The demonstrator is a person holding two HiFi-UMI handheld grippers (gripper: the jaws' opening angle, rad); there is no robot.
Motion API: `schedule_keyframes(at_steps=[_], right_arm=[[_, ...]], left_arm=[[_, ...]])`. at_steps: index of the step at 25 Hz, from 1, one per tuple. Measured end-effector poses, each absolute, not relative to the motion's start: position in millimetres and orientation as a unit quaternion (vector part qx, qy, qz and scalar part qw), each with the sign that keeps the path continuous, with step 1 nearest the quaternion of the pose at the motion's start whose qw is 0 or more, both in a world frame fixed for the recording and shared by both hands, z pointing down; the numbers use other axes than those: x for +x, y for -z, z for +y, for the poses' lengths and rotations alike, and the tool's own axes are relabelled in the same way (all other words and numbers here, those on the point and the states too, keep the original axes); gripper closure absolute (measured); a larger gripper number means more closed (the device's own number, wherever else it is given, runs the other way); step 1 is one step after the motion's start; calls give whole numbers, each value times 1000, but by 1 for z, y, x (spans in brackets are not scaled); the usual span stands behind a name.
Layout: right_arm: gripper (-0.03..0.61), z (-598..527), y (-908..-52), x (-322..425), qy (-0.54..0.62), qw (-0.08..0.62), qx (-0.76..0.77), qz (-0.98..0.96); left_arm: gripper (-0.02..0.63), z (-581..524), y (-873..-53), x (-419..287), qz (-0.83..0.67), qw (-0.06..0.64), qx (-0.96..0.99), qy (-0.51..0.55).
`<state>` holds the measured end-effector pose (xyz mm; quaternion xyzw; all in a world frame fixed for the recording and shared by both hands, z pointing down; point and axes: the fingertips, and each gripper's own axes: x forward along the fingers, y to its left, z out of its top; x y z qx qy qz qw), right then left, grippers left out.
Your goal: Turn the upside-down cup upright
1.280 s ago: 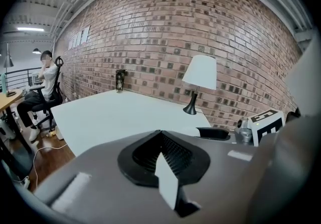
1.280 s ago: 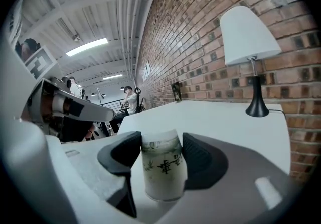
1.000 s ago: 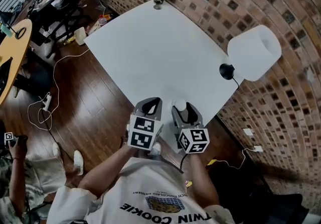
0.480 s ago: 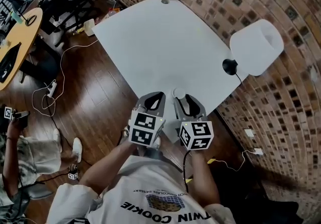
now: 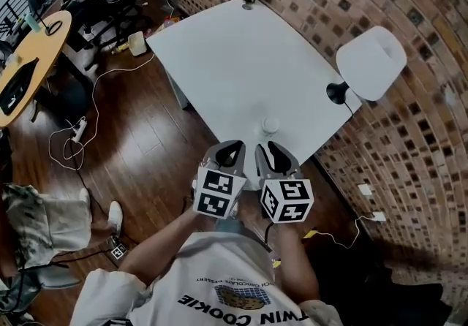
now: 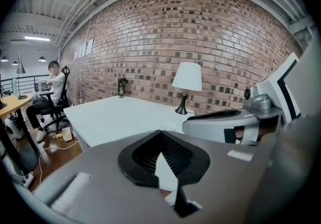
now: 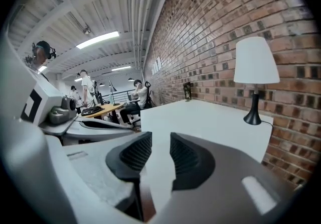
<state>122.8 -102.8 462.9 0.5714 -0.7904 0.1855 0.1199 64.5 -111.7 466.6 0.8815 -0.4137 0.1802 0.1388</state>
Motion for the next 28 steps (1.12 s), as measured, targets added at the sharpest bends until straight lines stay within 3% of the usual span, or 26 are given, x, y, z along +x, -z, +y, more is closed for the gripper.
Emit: schedule_keyframes(at_steps=[17, 28], right_arm=[[535, 24, -448, 32, -184, 105, 606, -767], [538, 66, -448, 20, -193, 118, 622, -749]], left_arm=[[611, 15, -459, -11, -368, 143, 904, -167], [611, 52, -455, -19, -351, 147, 908, -173]])
